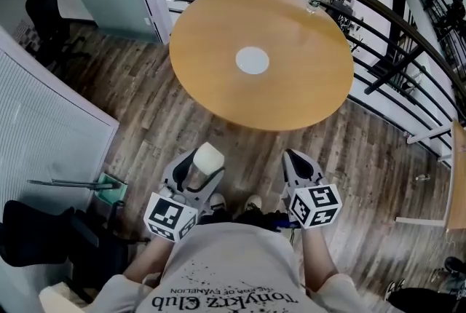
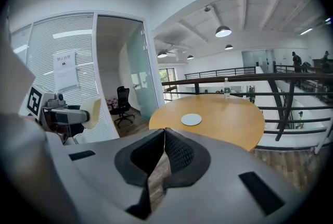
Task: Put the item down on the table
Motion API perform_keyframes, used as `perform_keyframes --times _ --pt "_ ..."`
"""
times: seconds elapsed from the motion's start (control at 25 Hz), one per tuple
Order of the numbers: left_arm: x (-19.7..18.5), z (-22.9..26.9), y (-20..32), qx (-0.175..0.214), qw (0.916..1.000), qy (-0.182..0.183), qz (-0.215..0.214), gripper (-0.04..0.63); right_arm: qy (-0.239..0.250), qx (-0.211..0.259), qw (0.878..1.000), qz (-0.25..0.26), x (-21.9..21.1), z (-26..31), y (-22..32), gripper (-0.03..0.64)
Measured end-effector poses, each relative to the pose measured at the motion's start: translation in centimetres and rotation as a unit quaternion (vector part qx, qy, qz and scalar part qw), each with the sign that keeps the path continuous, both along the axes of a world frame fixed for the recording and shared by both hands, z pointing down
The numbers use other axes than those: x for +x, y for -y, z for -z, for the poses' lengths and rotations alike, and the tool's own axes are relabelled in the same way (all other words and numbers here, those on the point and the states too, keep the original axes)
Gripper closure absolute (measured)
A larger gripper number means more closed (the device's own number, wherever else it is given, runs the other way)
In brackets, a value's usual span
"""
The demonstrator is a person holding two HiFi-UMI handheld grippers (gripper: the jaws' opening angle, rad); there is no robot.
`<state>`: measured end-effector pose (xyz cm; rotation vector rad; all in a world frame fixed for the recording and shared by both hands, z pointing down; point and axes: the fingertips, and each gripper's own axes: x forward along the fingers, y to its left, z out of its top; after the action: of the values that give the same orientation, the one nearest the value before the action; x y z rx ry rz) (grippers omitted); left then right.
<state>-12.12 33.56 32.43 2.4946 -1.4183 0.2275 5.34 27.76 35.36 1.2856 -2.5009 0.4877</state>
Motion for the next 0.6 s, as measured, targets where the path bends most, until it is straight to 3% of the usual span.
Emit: perform_keyframes --times 0.36,0.6 --pt "-2.1 -0.7 0.3 0.003 0.9997 -0.007 -0.024 0.293 -0.004 0.004 1.000 -0.021 -1.9 -0.3 -0.9 0.592" --pt "-1.7 -1.0 3.8 0.004 0.9996 -0.007 -0.029 0.293 0.004 -0.001 1.000 -0.028 -1.0 -1.2 2.2 0.592"
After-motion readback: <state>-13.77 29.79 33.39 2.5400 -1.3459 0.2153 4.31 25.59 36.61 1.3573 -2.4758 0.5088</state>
